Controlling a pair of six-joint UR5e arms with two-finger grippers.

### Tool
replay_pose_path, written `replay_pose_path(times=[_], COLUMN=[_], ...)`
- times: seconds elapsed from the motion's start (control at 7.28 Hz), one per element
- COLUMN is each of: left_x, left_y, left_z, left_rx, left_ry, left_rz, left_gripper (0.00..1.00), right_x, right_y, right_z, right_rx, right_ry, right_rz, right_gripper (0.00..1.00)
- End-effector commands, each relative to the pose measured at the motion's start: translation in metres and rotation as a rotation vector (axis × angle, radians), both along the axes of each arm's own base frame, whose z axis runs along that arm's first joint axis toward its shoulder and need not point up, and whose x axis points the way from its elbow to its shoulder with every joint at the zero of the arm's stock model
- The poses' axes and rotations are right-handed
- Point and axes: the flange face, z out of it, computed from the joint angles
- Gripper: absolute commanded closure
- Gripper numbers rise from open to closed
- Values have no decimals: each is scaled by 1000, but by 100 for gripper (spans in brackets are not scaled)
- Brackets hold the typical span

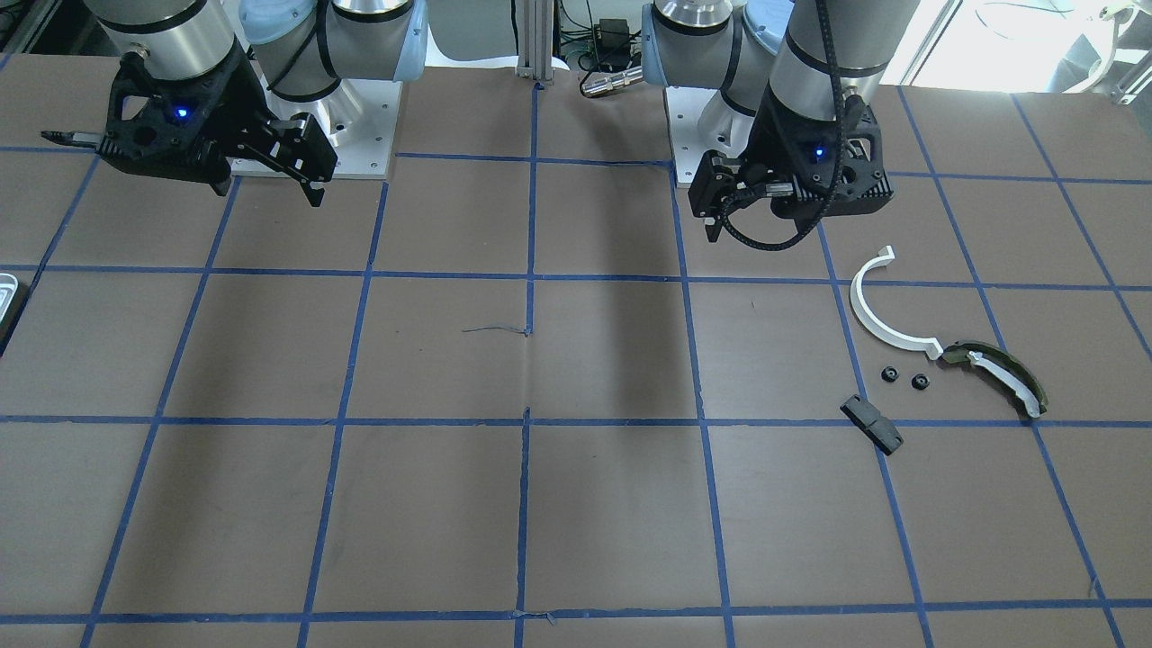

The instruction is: Place bearing gear from tray to pile

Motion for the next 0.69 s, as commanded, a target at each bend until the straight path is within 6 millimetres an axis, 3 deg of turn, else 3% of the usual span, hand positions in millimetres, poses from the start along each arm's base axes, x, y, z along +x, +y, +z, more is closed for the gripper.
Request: replay_pose_path(times=[0.0, 0.55], left_x=[-3, 1], left_y=[-5, -5], left_z=[3, 4], left_rx=[-78, -81], left_ry=[7, 0], left_rz=[-5, -13], left_gripper=[0, 0], right_x=[-1, 2], right_y=[-1, -2], right_z=[1, 2], right_rx=[-4, -19], right_ry=[2, -14], right_rz=[-4, -12], right_gripper=[0, 0])
